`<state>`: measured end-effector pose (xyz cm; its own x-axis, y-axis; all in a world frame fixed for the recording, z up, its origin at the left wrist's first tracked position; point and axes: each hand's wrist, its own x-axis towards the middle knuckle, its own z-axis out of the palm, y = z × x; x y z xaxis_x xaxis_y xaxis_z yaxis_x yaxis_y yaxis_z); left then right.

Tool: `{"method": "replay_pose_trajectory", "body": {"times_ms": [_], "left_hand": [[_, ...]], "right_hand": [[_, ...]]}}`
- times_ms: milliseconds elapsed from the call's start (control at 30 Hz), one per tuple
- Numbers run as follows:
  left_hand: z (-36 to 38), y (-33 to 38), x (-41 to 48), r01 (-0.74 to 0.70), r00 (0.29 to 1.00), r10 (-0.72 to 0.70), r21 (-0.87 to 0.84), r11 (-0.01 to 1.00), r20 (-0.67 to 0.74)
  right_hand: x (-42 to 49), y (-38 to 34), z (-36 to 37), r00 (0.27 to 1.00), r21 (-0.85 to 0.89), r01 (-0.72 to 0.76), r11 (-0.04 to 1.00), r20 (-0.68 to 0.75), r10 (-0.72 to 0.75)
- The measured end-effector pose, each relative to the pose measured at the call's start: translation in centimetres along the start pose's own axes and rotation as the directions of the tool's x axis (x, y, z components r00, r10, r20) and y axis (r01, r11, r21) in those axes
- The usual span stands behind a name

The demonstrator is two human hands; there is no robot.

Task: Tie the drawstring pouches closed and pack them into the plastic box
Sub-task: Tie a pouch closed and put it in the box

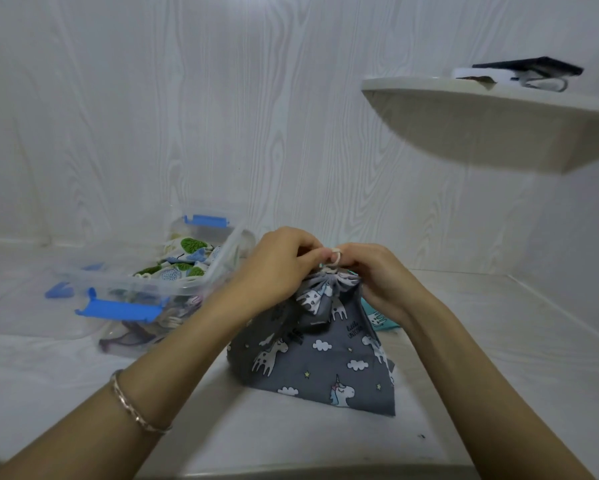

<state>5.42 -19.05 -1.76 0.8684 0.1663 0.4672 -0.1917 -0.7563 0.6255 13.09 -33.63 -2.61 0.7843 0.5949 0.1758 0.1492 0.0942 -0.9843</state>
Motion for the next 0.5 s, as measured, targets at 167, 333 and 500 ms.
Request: {"method": "replay_pose_trajectory", "body": {"times_ms": [167, 333, 500], "left_hand": [[0.0, -0.4, 0.4, 0.107, 0.994, -0.103, -0.126, 0.986, 0.038], [-0.3, -0.4, 0.4, 0.207, 0.978, -0.196, -0.296, 0.932, 0.069], [-0.2, -0.5, 0.5, 0.248, 0.969, -0.232, -0.362, 0.899, 0.087]], "right_hand": [[-0.7, 0.9, 0.9, 0.945, -0.232, 0.207, 0.950, -0.204, -0.256], [-0.7, 1.4, 0.8, 0.828, -0.616, 0.362, 0.700, -0.132, -0.545], [-0.5, 1.6, 0.8, 0.783, -0.607, 0.367, 0.705, -0.207, -0.586]]}}
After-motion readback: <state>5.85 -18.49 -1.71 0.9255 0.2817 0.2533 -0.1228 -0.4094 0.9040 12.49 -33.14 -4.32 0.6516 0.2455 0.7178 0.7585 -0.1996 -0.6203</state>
